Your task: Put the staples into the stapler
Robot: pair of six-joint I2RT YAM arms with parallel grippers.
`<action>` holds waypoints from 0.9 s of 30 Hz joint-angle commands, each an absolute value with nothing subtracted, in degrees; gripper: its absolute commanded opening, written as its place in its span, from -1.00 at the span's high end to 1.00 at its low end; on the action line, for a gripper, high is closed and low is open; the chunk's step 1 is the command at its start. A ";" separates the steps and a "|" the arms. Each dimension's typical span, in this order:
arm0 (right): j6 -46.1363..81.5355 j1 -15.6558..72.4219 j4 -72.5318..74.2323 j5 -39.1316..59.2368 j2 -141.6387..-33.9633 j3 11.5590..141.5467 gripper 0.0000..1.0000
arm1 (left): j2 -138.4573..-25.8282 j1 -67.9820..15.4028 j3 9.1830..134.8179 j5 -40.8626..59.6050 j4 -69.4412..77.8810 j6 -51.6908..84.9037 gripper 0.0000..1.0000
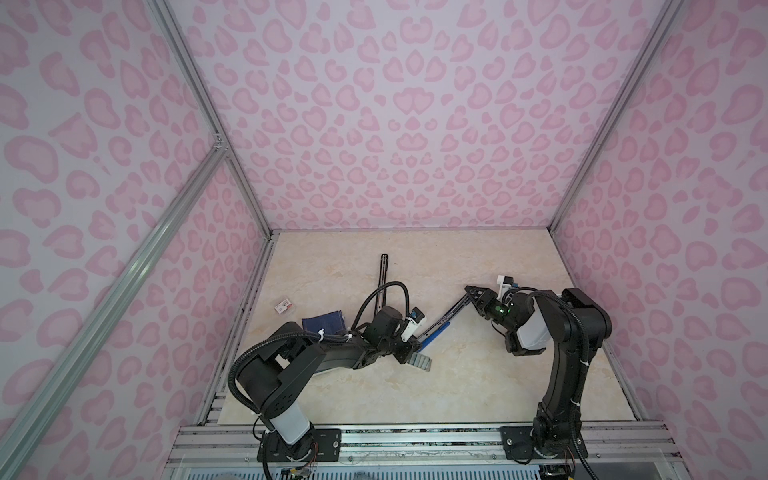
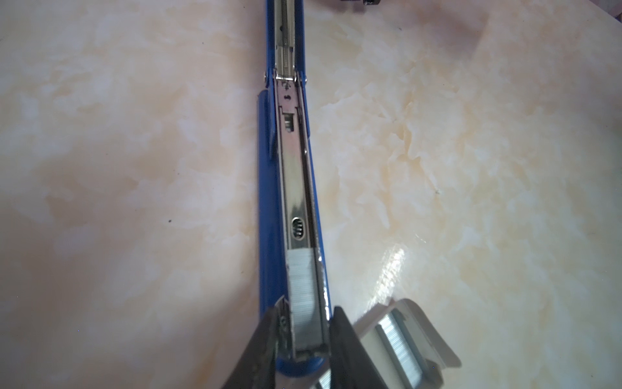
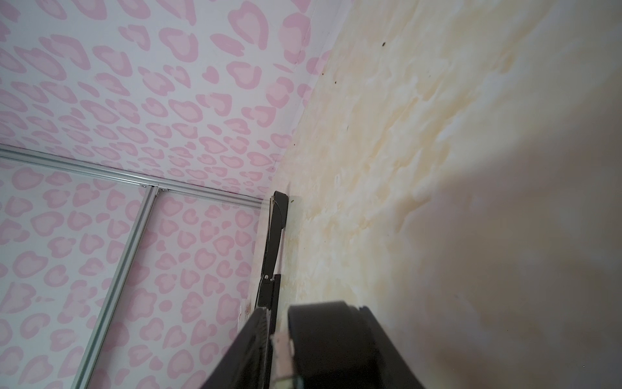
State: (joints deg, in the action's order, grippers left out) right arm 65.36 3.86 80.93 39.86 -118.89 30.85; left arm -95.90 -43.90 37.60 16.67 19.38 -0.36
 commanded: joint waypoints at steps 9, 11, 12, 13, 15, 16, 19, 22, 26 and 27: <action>63.28 3.83 78.77 39.03 -115.46 30.23 0.10 | -95.73 -43.94 38.74 14.73 20.52 -0.44 0.76; 61.90 3.88 75.96 38.72 -113.55 30.20 0.10 | -95.63 -43.95 38.93 14.12 20.26 -0.62 0.76; 60.90 3.88 74.00 38.47 -112.26 30.23 0.10 | -95.61 -43.94 39.10 13.75 20.13 -0.62 0.76; 59.77 3.88 71.50 38.18 -110.78 30.20 0.10 | -95.56 -43.95 39.28 13.62 19.96 -0.69 0.76; 57.35 4.06 66.71 37.43 -107.66 30.15 0.10 | -95.45 -43.95 39.55 13.32 19.86 -0.53 0.77; 55.85 4.22 63.76 36.93 -105.82 30.23 0.10 | -95.37 -43.95 39.55 13.27 19.92 -0.48 0.76; 51.28 5.63 55.26 35.42 -100.37 30.82 0.10 | -94.89 -43.92 39.73 13.10 20.25 0.00 0.77; 47.44 7.50 48.21 33.58 -95.76 31.75 0.10 | -94.44 -43.90 39.90 12.83 20.65 0.42 0.77; 45.16 9.69 43.14 32.48 -92.39 33.19 0.12 | -94.09 -44.02 40.43 13.00 20.90 0.96 0.77; 44.65 10.24 42.31 32.11 -91.63 33.29 0.12 | -93.97 -44.03 40.43 13.01 20.99 1.05 0.77</action>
State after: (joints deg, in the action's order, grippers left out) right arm 48.36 9.28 48.45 33.76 -92.73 32.93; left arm -94.89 -44.01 39.72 13.08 18.72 0.47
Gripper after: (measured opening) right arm 0.441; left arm 0.185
